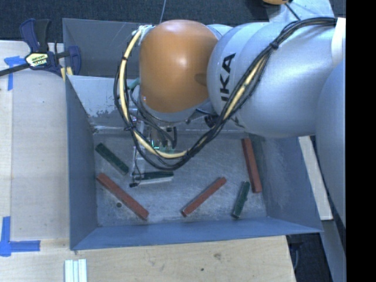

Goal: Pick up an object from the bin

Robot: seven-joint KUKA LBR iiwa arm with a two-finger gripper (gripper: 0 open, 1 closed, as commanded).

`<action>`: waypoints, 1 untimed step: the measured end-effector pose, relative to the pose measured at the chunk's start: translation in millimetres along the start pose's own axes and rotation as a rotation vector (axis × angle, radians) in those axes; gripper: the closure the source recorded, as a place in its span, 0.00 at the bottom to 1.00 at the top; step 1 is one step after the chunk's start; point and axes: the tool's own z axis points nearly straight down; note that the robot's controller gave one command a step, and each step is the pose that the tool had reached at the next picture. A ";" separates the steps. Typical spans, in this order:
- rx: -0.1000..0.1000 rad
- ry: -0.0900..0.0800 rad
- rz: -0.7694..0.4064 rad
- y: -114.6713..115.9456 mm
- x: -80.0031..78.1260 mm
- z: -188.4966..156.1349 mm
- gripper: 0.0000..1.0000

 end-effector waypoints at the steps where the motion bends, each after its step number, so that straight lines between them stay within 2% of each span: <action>1: -0.002 -0.008 0.003 -0.9 -1.9 -4.3 0.00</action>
Offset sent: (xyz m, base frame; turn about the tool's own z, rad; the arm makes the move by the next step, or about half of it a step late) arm 0.0055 -0.0050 -0.1405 -0.0131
